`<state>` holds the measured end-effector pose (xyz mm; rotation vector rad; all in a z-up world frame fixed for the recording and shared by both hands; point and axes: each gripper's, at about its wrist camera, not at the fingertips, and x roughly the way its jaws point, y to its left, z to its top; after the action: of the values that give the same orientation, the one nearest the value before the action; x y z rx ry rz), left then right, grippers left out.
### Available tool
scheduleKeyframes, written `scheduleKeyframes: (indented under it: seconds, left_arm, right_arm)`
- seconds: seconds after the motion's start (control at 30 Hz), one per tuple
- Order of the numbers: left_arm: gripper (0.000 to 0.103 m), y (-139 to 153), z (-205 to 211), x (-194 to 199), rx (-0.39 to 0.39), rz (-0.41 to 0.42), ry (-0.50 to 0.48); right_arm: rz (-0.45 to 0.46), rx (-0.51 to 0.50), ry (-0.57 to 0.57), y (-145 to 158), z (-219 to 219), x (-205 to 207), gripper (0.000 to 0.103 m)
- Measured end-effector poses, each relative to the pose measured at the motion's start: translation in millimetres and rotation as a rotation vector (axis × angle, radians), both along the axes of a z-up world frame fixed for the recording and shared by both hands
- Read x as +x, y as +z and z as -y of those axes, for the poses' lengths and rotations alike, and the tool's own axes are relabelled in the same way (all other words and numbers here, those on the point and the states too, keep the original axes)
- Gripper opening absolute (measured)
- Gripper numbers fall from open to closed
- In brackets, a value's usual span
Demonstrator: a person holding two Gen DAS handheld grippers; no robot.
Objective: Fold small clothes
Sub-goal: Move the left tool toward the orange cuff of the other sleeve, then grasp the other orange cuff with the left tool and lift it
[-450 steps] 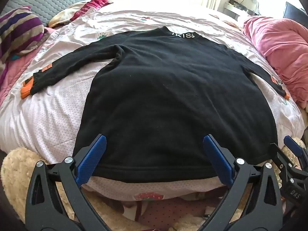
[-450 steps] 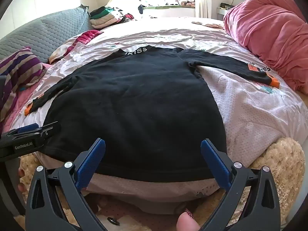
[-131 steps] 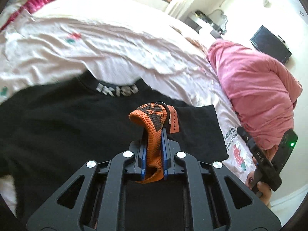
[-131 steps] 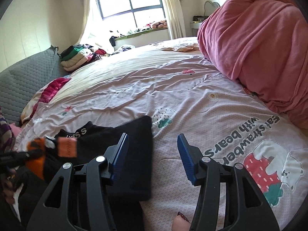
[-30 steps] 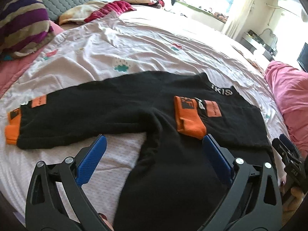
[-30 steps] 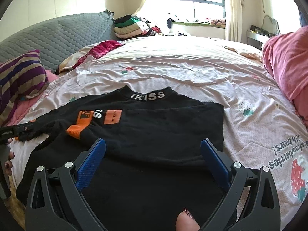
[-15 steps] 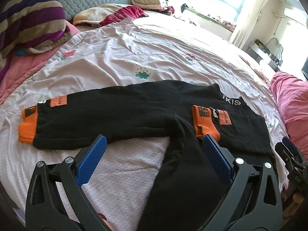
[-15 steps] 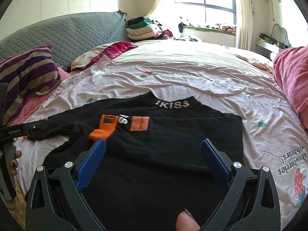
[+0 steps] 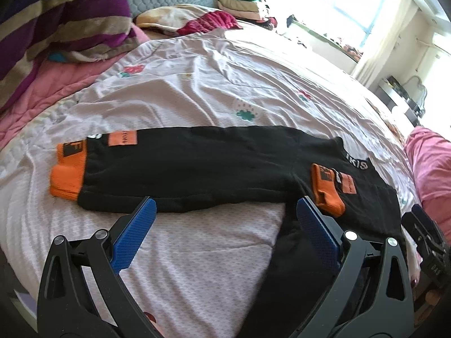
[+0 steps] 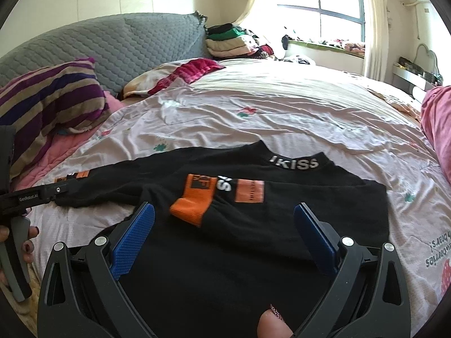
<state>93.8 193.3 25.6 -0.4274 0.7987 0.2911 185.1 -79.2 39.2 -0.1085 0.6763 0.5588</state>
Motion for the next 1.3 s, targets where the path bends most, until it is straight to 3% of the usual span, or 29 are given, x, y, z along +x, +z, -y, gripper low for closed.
scheduleKeyframes:
  seconds: [0.2, 0.77, 1.07, 1.3]
  left_arm:
    - [0.093, -6, -24, -11, -0.021, -0.019, 0.085]
    - [0.093, -22, -72, -32, -0.062, -0.064, 0.185]
    - [0.093, -47, -99, -40, -0.228, -0.107, 0.205]
    - [0.093, -57, -108, -36, -0.256, -0.09, 0.272]
  right_arm:
    - [-0.004, -0.01, 0.046, -2, -27, -5, 0.098]
    - [-0.037, -0.053, 0.192, -19, -105, -11, 0.098]
    - [-0.062, -0.084, 0.209, -33, -130, -6, 0.098]
    - [-0.08, -0.071, 0.197, -36, -131, 4, 0.098]
